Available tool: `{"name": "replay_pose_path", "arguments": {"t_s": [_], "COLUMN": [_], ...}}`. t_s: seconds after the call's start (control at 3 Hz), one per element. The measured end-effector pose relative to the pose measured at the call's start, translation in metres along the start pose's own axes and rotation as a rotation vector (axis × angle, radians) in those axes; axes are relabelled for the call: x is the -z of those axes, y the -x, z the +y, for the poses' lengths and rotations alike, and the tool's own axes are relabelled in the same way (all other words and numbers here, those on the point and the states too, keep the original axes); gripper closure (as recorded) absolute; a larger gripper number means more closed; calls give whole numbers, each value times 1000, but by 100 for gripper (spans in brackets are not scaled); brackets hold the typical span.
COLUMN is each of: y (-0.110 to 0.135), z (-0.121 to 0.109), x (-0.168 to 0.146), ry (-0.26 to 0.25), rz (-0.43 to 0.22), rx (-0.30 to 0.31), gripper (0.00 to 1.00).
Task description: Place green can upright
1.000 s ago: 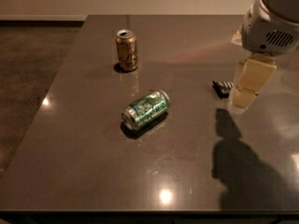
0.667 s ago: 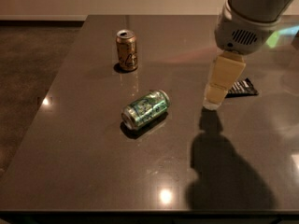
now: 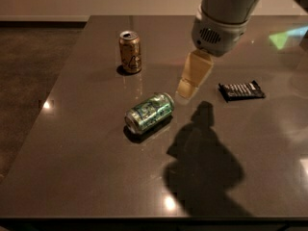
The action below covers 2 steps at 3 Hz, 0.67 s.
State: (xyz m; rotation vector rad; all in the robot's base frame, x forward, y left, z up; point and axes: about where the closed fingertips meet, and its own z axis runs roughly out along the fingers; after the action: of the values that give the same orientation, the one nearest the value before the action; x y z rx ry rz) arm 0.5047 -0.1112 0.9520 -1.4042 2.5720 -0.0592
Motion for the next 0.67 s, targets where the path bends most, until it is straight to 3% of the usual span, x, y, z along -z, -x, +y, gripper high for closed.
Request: {"name": "replay_pose_path", "arguments": {"t_s": [0.67], "y": [27], "z": [3], "x": [-15], "ry": [57], "rz": [-18], "rx": [-243], "gripper": [0]}}
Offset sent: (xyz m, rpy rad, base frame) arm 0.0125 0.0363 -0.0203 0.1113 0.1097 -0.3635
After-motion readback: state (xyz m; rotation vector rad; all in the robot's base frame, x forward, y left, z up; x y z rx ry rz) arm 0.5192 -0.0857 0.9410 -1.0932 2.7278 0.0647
